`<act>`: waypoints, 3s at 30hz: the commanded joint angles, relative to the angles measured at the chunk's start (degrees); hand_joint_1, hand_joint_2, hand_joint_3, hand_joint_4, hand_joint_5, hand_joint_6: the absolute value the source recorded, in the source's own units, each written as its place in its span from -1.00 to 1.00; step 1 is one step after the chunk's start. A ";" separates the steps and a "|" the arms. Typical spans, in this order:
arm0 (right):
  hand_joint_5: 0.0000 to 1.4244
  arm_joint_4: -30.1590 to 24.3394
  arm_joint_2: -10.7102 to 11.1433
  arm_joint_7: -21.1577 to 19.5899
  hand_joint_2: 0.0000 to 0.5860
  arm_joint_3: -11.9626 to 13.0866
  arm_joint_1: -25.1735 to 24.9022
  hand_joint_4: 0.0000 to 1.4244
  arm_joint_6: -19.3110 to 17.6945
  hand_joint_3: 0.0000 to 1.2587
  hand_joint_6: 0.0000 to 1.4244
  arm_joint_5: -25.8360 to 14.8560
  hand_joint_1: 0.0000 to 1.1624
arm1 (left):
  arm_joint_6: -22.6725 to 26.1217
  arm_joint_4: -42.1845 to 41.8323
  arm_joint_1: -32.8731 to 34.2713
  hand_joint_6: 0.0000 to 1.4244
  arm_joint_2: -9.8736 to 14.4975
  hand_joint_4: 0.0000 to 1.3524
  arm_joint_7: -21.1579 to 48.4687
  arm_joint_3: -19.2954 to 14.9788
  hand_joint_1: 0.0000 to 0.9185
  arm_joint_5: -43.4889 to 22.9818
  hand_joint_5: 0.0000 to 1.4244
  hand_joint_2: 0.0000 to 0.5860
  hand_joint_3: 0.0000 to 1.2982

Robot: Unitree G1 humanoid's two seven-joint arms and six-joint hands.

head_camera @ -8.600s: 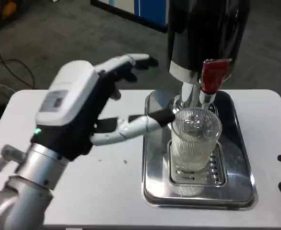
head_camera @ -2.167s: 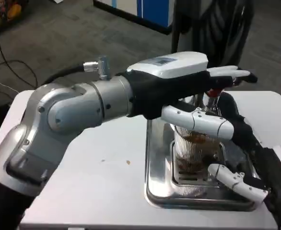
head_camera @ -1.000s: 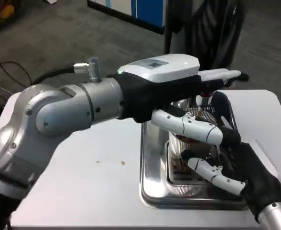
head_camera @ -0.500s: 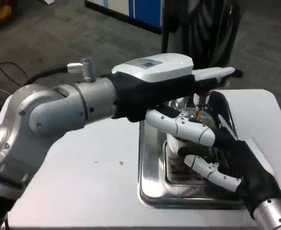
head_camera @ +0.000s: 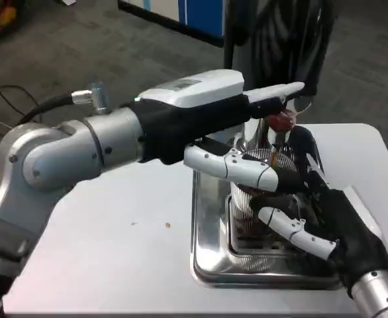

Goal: Grasp the cup under the faucet to collect the drink, then remove the cup.

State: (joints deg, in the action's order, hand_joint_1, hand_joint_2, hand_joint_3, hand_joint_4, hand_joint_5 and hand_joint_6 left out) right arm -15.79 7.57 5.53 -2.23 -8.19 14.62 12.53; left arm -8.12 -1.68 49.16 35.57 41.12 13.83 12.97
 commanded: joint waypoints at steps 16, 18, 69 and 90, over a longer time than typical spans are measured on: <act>-0.88 -0.65 0.87 -0.35 -0.21 1.17 1.21 -1.00 -0.25 -1.00 -1.00 -1.07 0.02 | -4.66 -6.02 -8.09 -0.74 -1.65 -1.00 -8.54 -8.22 -0.73 -0.98 -0.89 -0.70 -0.96; -0.88 -0.84 0.93 -0.32 -0.21 1.29 1.35 -1.00 -0.30 -1.00 -1.00 -1.26 0.02 | -4.52 -6.79 -8.61 -0.74 -1.63 -1.00 -8.80 -8.65 -0.72 -1.16 -0.88 -0.69 -0.94; -0.89 5.89 -1.43 -2.36 -0.29 -0.31 -2.96 -1.00 -3.03 -1.00 -0.97 -4.05 0.05 | -0.07 -25.37 -52.46 -0.64 1.27 -0.91 -10.79 -27.86 -0.71 -2.76 -0.76 -0.67 -0.81; -0.91 12.30 -4.21 -4.34 -0.31 -2.09 -5.99 -1.00 -5.53 -1.00 -1.00 -4.02 0.07 | 0.11 -24.57 -57.59 -0.64 1.50 -0.89 -10.94 -29.28 -0.71 -2.90 -0.76 -0.66 -0.79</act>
State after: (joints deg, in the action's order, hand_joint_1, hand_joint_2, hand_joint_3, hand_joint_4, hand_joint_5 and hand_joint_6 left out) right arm -4.74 3.68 1.35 -3.79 -13.65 9.69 8.53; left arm -8.14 -26.53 -7.67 36.25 30.30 -15.03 10.41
